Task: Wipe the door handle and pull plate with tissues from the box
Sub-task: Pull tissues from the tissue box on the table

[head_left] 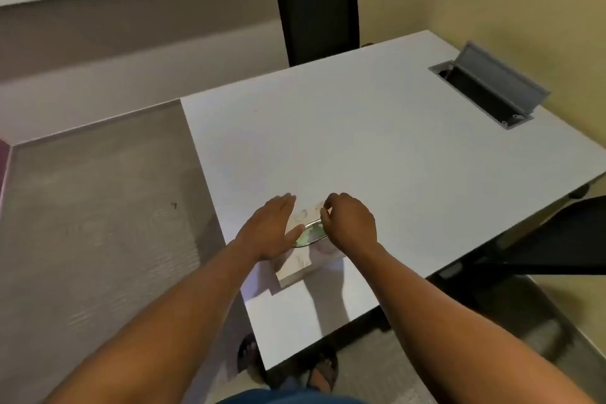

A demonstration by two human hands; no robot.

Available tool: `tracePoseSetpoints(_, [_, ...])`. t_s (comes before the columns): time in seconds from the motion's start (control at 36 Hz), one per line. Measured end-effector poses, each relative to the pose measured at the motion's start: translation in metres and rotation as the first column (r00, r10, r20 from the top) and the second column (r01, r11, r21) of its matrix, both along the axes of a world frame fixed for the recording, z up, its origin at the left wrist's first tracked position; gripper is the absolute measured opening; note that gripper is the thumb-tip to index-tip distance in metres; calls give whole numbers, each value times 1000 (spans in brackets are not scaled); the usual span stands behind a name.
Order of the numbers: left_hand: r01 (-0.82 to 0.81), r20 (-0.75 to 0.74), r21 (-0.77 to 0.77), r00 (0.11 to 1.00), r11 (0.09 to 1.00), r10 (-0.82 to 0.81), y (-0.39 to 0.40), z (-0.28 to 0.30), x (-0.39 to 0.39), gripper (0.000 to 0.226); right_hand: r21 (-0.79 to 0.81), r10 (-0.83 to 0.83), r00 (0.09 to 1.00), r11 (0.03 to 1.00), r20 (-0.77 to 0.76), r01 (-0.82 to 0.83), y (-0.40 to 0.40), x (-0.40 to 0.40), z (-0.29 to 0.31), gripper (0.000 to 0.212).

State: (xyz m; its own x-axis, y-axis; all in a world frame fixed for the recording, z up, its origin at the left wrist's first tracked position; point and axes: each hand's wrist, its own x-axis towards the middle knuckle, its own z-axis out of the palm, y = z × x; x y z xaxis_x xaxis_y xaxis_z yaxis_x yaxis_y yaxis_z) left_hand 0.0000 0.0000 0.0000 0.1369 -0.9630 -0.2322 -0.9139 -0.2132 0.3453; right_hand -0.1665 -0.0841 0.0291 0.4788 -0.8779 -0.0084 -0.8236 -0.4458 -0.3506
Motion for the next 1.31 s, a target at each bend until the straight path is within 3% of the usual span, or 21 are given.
tracePoseSetpoints(0.11, [-3, 61, 54, 998, 999, 0, 8, -8, 4, 81, 181, 59, 987, 983, -149, -31, -1, 7, -9, 18])
tracePoseSetpoints(0.19, [13, 94, 59, 995, 998, -18, 15, -17, 6, 82, 250, 67, 983, 968, -173, -22, 1, 12, -19, 18])
tracePoseSetpoints(0.39, [18, 25, 93, 999, 996, -20, 29, -33, 12, 106, 244, 63, 977, 970, -202, -12, 6, 28, -34, 15])
tracePoseSetpoints(0.53, [18, 28, 115, 999, 993, -21, 34, -39, 12, 122, 222, -21, 965, 972, -260, 81, 8, 36, -40, 17])
tracePoseSetpoints(0.94, [-14, -45, 164, 999, 986, 22, 41, -46, 19, 114, 260, -78, 938, 950, -337, 172, 10, 53, -48, 22])
tracePoseSetpoints(1.31, [6, -35, 151, 999, 989, -1, 40, -49, 20, 116, 270, -123, 963, 944, -241, 188, 12, 46, -57, 18])
